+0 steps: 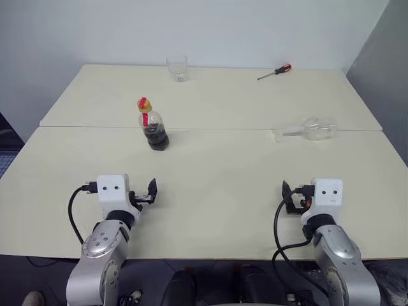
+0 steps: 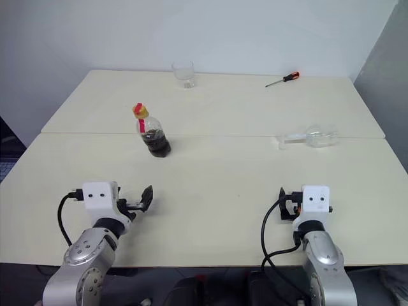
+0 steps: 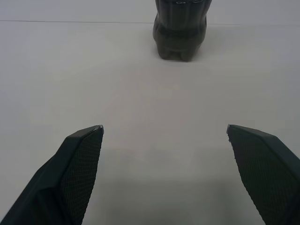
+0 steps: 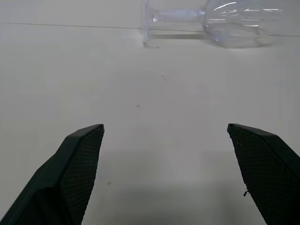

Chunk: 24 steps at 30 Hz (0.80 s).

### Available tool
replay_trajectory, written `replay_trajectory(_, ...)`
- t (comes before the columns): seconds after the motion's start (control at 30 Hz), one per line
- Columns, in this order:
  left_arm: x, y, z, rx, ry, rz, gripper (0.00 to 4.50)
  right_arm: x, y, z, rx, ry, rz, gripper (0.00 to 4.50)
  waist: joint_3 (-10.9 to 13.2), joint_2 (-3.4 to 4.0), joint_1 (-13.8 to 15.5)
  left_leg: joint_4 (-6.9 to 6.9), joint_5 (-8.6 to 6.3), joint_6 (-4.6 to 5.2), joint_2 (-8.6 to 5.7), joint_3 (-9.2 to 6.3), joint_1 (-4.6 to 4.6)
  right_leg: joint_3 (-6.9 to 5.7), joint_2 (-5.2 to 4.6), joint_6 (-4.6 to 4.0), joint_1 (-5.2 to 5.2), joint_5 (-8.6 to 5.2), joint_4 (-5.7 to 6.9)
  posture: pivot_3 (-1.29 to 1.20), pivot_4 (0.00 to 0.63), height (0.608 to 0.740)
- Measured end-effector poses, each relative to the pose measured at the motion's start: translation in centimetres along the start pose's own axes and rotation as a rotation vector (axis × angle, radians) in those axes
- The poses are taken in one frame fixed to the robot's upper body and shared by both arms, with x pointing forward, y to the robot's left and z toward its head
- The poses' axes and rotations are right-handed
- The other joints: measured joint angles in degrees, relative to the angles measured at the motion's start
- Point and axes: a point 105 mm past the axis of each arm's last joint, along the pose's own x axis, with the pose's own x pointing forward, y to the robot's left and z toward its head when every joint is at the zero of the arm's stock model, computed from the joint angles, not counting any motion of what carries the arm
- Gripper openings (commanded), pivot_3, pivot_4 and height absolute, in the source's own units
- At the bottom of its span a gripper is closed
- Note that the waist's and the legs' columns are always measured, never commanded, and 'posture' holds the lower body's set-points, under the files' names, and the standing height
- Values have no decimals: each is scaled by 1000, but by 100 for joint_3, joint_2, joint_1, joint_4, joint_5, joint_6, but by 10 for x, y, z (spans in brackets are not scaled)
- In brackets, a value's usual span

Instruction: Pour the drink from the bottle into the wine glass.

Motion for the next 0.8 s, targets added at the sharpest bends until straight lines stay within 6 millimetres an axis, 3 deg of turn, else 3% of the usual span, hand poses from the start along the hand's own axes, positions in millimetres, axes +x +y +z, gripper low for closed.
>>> replay_trajectory(0.8,4,-10,8,16,-30,-40,4491,2,3,7,-6,-35,20,4500,0,0,0,0,1,-1,0,1,0,1,-1,0,0,0,0,0,150,740)
